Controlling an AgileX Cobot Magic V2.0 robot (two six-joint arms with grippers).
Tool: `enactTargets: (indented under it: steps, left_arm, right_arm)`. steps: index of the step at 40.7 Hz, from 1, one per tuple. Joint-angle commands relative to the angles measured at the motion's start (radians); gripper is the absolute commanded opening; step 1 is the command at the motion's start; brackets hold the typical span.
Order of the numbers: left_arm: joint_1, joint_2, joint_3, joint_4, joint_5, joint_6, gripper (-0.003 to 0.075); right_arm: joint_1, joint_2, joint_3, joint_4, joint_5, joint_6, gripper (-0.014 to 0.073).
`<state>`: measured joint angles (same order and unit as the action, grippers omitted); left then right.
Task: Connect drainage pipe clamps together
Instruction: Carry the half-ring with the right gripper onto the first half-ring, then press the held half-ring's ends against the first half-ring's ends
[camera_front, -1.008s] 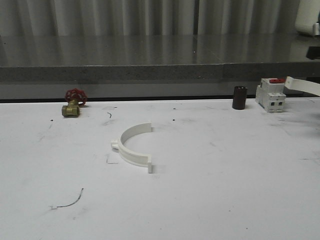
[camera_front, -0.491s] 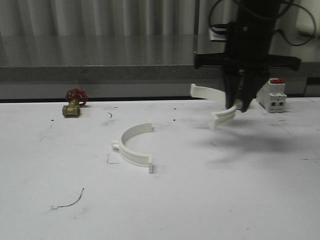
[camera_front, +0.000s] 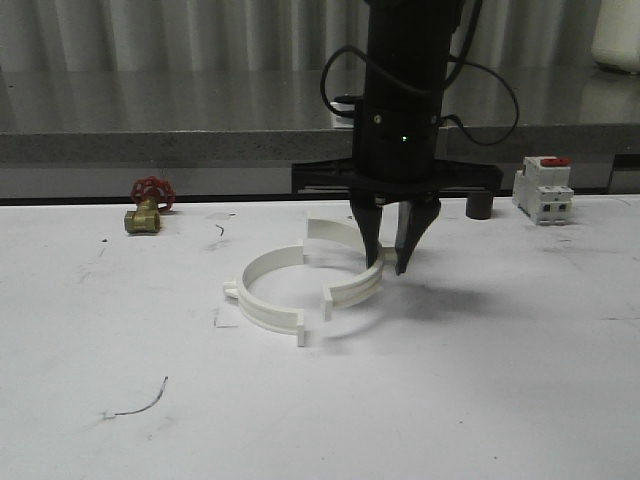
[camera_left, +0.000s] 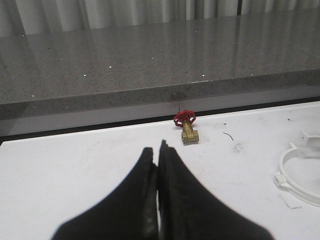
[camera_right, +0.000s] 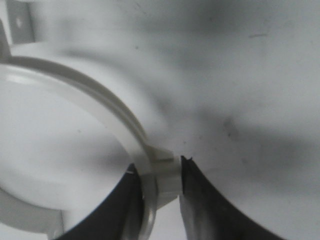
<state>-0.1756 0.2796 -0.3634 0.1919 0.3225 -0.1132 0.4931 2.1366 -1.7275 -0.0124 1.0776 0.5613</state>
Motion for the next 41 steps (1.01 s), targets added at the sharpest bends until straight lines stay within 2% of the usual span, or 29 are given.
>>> enactTargets:
  steps: [1, 41]
  left_arm:
    - [-0.001, 0.006, -0.028, 0.001, -0.078, 0.001, -0.002]
    - [-0.001, 0.006, -0.028, 0.001, -0.078, 0.001, -0.002]
  right_arm:
    - [-0.001, -0.047, -0.022, -0.015, -0.03, 0.011, 0.0112]
    - [-0.003, 0.007, -0.022, -0.004, -0.073, 0.041, 0.0112]
